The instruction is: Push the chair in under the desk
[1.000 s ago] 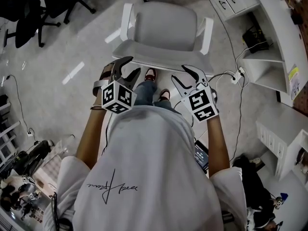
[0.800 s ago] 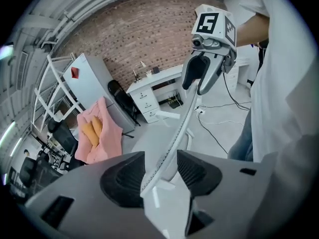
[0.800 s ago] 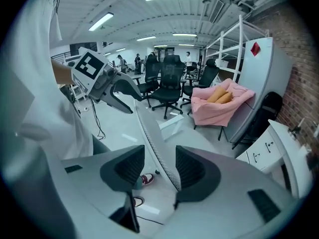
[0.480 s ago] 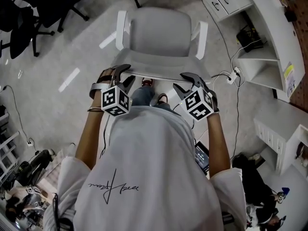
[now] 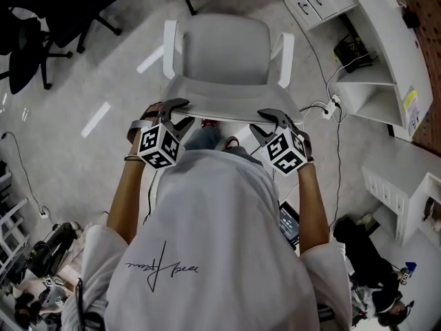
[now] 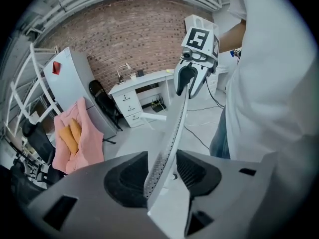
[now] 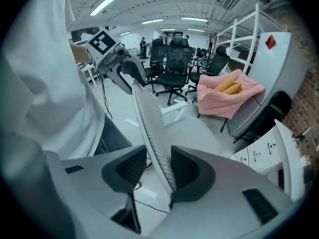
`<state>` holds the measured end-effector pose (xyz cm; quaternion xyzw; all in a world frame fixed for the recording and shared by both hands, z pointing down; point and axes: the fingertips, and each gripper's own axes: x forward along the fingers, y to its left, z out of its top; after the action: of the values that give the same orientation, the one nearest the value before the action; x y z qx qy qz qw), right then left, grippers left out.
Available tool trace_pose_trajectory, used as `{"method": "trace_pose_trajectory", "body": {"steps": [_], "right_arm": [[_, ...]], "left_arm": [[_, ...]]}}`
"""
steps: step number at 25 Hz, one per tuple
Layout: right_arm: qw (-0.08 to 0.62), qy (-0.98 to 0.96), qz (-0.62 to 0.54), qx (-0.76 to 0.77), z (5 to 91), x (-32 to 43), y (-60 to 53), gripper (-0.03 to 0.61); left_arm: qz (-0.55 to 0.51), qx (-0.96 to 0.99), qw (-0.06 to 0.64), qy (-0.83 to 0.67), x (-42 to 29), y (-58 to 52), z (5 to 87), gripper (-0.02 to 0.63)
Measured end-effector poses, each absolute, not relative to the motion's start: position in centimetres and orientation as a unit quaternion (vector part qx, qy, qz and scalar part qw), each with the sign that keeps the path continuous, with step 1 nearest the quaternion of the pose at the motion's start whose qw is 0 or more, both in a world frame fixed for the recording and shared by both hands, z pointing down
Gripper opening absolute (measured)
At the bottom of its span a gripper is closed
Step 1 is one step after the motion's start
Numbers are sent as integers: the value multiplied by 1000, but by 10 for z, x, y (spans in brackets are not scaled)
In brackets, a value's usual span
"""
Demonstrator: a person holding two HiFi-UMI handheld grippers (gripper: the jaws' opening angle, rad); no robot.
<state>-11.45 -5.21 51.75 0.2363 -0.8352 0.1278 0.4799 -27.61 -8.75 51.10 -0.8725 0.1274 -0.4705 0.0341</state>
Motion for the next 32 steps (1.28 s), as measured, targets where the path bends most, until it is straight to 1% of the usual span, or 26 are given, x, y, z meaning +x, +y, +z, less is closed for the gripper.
{"method": "trace_pose_trajectory", "body": {"steps": [13,32], "right_arm": [[460,-843,138,240,519,-119,-76,172],[451,-851,131,234,517,-120,-76,169]], "left_arm": [[-457,-880,35,123,-280,-110,514,170],[-467,-872,29,141,-279,-119,515,207]]}}
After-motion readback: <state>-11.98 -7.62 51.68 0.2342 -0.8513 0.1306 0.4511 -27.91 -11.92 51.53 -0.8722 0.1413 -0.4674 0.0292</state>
